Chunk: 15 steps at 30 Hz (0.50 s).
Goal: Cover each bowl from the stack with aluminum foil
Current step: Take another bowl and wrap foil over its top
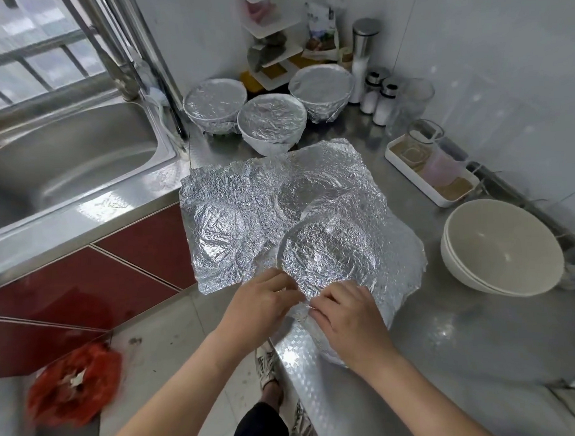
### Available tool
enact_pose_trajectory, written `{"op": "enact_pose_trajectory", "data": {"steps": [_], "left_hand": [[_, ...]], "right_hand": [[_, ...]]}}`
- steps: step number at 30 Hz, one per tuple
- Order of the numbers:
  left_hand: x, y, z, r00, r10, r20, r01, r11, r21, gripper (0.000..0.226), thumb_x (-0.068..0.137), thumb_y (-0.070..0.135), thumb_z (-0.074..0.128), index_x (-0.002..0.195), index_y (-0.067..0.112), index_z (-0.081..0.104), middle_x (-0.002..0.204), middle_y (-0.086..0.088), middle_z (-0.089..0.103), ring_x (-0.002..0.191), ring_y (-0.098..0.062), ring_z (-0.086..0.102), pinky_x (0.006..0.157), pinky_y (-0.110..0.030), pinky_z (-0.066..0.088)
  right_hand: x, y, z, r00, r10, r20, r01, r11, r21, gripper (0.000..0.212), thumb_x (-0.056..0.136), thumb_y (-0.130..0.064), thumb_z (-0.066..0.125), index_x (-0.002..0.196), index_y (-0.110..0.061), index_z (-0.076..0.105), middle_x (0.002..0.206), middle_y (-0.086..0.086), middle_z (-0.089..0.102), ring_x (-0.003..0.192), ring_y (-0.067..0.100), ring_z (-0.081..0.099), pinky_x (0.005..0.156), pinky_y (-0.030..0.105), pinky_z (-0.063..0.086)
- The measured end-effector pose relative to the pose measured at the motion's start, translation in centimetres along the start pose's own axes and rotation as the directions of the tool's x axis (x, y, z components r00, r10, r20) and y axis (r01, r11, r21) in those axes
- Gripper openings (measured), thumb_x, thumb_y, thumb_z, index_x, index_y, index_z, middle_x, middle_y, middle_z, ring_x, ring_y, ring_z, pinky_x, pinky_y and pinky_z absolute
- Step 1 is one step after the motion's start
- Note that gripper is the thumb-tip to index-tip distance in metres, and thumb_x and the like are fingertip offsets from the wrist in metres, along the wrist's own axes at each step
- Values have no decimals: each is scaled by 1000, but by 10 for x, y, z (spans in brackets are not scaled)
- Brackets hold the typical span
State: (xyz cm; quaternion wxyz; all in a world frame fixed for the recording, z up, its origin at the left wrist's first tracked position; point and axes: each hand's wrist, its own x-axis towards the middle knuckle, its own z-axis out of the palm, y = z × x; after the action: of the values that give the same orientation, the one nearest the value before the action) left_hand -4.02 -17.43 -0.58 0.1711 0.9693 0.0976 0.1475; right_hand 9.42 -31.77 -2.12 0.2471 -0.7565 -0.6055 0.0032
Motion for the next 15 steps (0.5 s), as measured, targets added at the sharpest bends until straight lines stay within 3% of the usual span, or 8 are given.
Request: {"op": "enact_pose_trajectory", "data": {"steps": [3,8,15], "left_hand": [[0,-1,3,999,14,-36,-13,1000,7,23,72,6,85,88,20,77,89,5,69,89,-16,61,66,-26,54],[-4,0,7,997,9,-70,-8,1000,8,16,76,8,78,88,18,76,91,4,69,94,-15,58,70,-24,52],[-9,6,10,997,19,-76,-19,1000,7,13,79,18,70,90,15,76,93,3,70,94,-16,59,83,-23,48]], "right_hand": [[1,-3,3,1000,-21,9,21,996,-84,2,84,-20,66,82,-20,65,81,-4,56,76,19,54,68,33,44],[1,-8,10,1000,-19,14,21,989,-148,19,66,-3,70,78,-15,63,77,1,54,71,23,52,64,33,43],[-2,-10,17,995,-68,-75,57,990,-131,14,81,-4,68,77,-14,59,74,1,53,66,21,50,61,33,42]]}}
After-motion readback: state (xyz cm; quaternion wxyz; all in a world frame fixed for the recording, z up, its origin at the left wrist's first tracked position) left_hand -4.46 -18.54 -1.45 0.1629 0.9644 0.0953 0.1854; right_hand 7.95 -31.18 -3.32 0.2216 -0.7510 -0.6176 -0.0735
